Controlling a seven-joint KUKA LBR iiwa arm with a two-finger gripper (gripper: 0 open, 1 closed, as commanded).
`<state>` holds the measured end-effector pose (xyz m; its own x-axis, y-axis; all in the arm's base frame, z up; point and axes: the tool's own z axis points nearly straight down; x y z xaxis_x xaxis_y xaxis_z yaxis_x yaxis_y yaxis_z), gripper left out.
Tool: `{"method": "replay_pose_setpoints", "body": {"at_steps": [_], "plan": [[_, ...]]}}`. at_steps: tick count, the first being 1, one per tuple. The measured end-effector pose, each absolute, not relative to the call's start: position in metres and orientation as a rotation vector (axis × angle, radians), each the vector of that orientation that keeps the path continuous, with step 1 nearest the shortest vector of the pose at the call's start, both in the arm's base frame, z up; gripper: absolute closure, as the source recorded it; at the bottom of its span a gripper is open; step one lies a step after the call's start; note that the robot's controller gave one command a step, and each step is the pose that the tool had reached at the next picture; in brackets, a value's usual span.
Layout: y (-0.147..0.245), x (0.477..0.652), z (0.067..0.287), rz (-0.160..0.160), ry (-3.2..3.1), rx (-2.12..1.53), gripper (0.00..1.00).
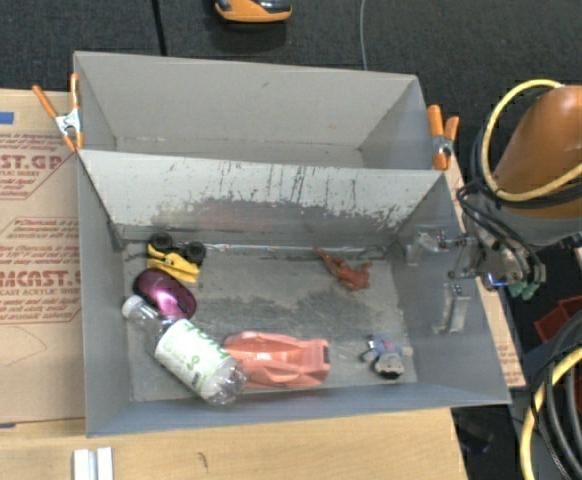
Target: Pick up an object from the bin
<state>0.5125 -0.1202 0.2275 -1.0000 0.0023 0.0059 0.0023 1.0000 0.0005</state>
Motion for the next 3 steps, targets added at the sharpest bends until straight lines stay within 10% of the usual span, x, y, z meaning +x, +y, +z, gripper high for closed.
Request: {"method": "replay_pose_setpoints", "body": {"at_steps": [1, 3], "plan": [[-0.120, 0.514, 0.232, 0.001, -3.144, 0.000, 0.00], [-0.098, 0.580, 0.159, -0.002, -3.136, -0.207, 0.00]]}}
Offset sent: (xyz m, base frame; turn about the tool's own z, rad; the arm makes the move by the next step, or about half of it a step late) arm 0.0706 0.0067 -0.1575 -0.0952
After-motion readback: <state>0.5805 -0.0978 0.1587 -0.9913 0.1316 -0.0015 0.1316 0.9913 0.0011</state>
